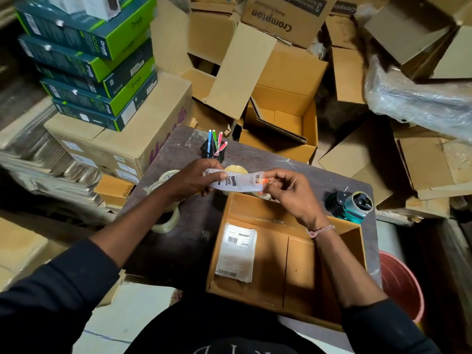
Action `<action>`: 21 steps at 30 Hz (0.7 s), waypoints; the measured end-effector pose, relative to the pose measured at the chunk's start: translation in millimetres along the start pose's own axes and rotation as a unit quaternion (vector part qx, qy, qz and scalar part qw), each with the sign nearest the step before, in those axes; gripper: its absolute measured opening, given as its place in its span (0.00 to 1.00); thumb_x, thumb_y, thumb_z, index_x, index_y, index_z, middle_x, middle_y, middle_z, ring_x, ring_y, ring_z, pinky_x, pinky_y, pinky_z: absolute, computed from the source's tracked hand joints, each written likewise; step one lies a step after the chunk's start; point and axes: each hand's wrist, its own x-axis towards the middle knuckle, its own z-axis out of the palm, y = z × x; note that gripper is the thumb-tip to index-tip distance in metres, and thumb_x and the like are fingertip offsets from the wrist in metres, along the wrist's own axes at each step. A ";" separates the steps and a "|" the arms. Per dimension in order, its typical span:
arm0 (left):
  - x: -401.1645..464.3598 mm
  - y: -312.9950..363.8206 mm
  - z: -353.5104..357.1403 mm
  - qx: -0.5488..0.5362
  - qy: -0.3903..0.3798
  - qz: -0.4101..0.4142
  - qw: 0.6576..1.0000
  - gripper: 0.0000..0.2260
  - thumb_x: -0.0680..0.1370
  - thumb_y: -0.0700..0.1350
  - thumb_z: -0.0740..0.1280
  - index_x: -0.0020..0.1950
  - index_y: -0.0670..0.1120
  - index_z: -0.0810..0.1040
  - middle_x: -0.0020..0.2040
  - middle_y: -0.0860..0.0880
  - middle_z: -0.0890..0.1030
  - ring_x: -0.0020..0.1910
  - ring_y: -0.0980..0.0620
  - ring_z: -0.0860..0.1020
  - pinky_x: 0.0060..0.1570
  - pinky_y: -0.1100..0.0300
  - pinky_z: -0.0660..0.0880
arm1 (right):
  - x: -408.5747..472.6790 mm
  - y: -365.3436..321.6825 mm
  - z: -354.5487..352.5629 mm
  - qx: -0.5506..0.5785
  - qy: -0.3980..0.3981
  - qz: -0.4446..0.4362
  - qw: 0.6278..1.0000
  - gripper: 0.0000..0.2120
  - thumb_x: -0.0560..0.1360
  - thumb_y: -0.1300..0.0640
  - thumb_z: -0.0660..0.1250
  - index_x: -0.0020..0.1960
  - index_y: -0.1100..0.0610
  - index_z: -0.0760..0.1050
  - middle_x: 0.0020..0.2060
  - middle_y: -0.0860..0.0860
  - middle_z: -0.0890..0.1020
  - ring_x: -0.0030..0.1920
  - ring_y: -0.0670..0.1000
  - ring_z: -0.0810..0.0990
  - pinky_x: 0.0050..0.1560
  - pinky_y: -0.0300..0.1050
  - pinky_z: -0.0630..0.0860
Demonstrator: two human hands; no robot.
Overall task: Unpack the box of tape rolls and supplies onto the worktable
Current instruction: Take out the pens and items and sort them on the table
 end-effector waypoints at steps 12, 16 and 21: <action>-19.3 -25.7 -29.0 0.010 0.042 -0.026 0.999 0.10 0.83 0.50 0.66 0.46 0.47 0.79 0.41 0.54 0.82 0.29 0.60 0.76 0.26 0.64 0.72 | 23.7 -8.8 12.1 0.015 -0.003 -0.020 1.000 0.11 0.71 0.63 0.77 0.53 0.63 0.85 0.40 0.63 0.85 0.34 0.53 0.78 0.41 0.42 0.79; -27.9 -36.9 -43.6 0.005 0.053 -0.034 0.998 0.10 0.82 0.50 0.67 0.46 0.46 0.81 0.38 0.61 0.81 0.31 0.64 0.77 0.30 0.67 0.72 | 30.1 -8.1 17.0 0.045 -0.017 -0.007 0.999 0.12 0.71 0.63 0.77 0.54 0.64 0.84 0.43 0.65 0.86 0.40 0.62 0.83 0.46 0.45 0.83; -27.9 -39.1 -37.8 -0.094 0.072 -0.056 0.991 0.08 0.79 0.48 0.72 0.53 0.45 0.84 0.45 0.49 0.86 0.33 0.52 0.82 0.26 0.62 0.75 | 33.2 -14.6 38.2 0.069 -0.048 0.018 0.996 0.11 0.73 0.66 0.74 0.55 0.69 0.82 0.48 0.60 0.87 0.50 0.58 0.87 0.48 0.42 0.84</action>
